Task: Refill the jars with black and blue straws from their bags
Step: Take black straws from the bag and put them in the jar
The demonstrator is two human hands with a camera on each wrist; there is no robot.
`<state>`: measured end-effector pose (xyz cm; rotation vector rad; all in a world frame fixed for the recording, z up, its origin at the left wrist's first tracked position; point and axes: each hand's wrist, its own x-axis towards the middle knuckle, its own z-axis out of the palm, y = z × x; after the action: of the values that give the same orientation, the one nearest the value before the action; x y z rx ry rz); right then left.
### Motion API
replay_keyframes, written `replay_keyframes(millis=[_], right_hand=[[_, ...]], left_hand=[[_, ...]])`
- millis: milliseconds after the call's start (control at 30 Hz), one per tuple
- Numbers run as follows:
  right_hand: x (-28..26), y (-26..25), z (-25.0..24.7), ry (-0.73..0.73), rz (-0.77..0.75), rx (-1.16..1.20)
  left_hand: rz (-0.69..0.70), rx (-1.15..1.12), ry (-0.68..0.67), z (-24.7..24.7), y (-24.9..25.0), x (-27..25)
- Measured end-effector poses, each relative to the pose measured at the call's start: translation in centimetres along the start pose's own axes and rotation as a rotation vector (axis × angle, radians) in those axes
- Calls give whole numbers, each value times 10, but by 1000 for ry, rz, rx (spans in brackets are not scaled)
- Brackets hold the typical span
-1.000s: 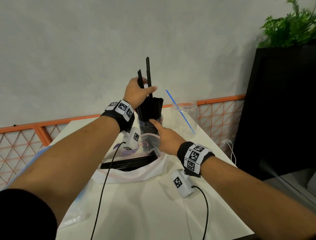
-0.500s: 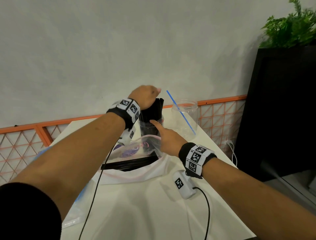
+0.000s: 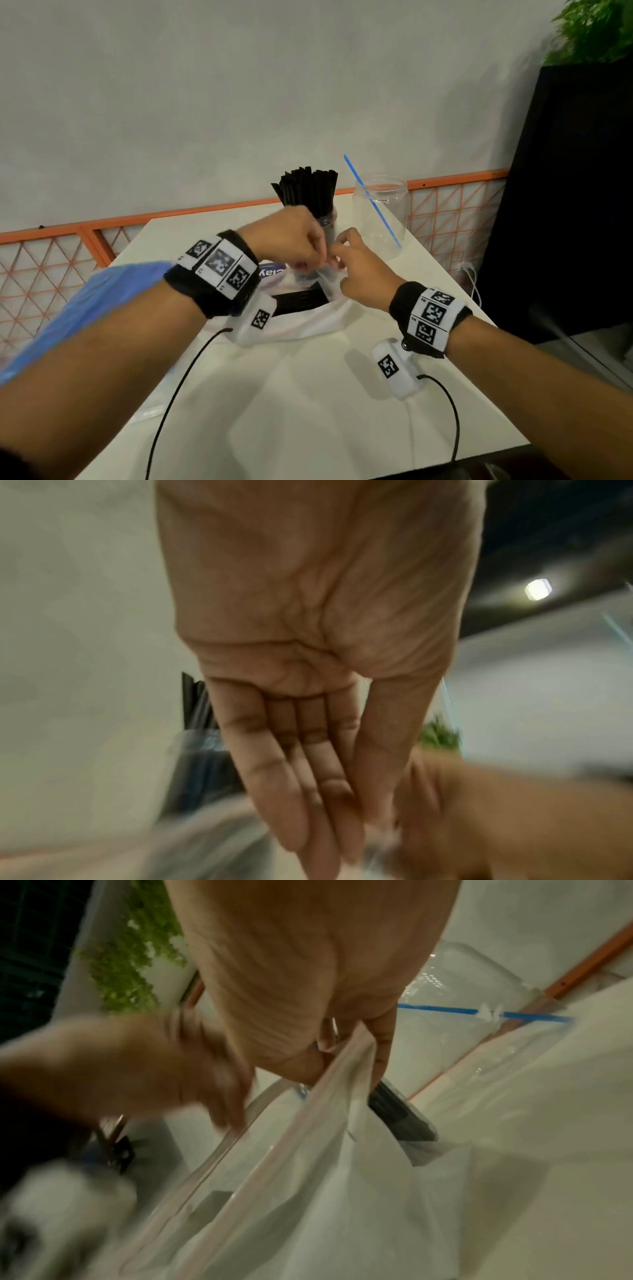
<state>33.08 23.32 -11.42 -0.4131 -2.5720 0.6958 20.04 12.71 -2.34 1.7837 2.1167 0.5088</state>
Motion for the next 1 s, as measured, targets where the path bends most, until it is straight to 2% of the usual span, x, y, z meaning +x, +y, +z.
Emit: replay_keyframes(millis=[33, 100, 167, 333, 700, 800, 933, 1000], right_hand=[[1, 1, 1, -16, -2, 24], [2, 3, 4, -47, 17, 27], [2, 3, 7, -57, 43, 9], [2, -1, 12, -57, 93, 4], [1, -6, 6, -49, 144, 14], [-1, -7, 3, -68, 154, -2], [-2, -8, -1, -90, 182, -37], [-3, -8, -1, -95, 191, -41]], left_hand=[[-18, 161, -78, 14, -8, -3], [-39, 477, -99, 42, -22, -4], [-56, 590, -99, 66, -38, -5], [6, 545, -33, 93, -61, -9], [33, 698, -69, 98, -61, -6], [26, 660, -63, 98, -62, -5], [72, 468, 32, 89, -65, -6], [85, 442, 67, 81, -66, -9]])
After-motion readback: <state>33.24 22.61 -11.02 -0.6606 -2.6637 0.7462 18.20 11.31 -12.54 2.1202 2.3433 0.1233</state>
